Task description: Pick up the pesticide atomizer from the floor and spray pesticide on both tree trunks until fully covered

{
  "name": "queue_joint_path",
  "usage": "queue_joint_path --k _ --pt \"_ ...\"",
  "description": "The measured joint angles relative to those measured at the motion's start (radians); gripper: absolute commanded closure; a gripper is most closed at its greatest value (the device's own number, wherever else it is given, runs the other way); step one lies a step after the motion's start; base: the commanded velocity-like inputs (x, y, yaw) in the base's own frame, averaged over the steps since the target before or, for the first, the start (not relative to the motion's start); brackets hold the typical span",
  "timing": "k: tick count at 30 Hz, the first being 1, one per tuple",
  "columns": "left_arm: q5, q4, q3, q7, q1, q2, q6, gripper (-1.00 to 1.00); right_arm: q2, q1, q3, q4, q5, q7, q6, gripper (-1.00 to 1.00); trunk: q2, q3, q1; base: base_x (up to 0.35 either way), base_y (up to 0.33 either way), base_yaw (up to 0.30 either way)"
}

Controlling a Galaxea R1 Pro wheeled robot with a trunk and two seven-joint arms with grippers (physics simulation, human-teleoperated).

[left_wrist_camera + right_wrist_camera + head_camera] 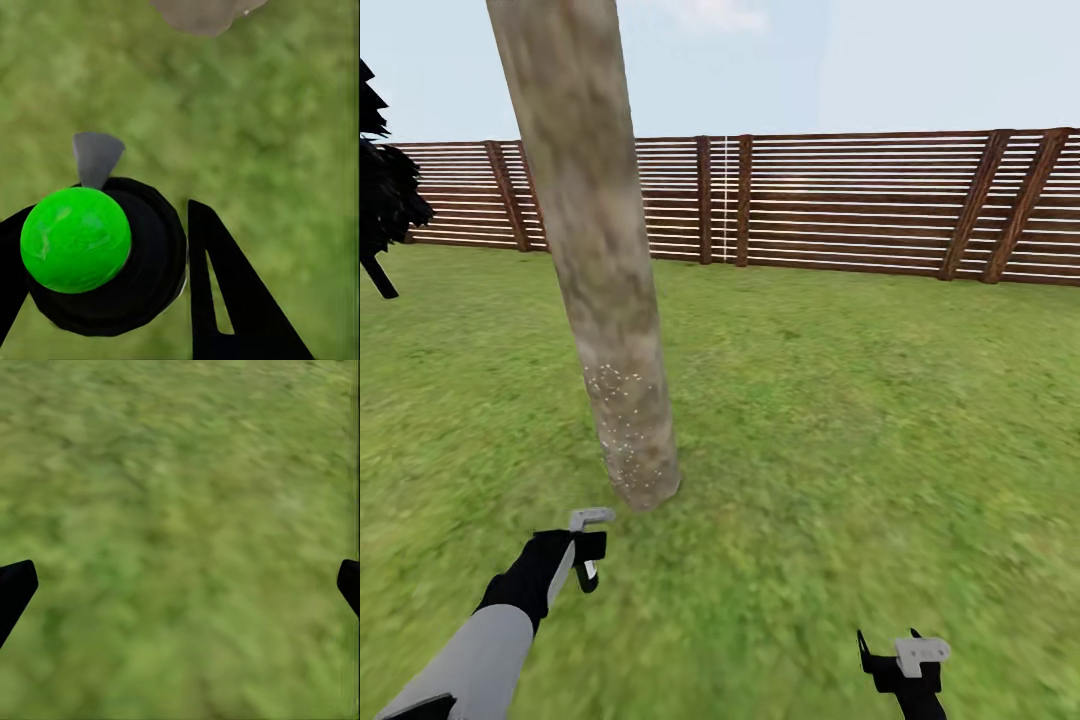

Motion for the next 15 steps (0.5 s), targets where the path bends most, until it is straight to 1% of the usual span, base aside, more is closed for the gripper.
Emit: queue_joint_path --k 4,7,9,15 --pt "-0.001 0.002 -0.003 0.005 -0.001 -0.019 -0.009 1.0 -0.001 0.0 0.0 -0.001 0.0 -0.001 0.0 -1.0 0.0 0.0 0.0 0.02 -0.271 0.0" --pt "-0.002 0.003 -0.004 0.043 -0.001 -0.022 -0.009 1.0 0.001 0.0 0.0 0.001 0.0 -0.001 0.0 -1.0 0.0 0.0 0.0 0.072 -0.271 0.0" --pt "-0.001 0.003 -0.004 0.057 -0.001 -0.022 -0.009 1.0 0.001 0.0 0.0 0.001 0.0 -0.001 0.0 -1.0 0.0 0.0 0.0 0.077 -0.271 0.053" --pt "-0.003 -0.001 -0.004 0.063 -0.001 -0.022 -0.012 1.0 0.001 0.0 0.0 0.001 0.0 -0.001 0.0 -1.0 0.0 0.0 0.0 0.083 -0.271 0.262"
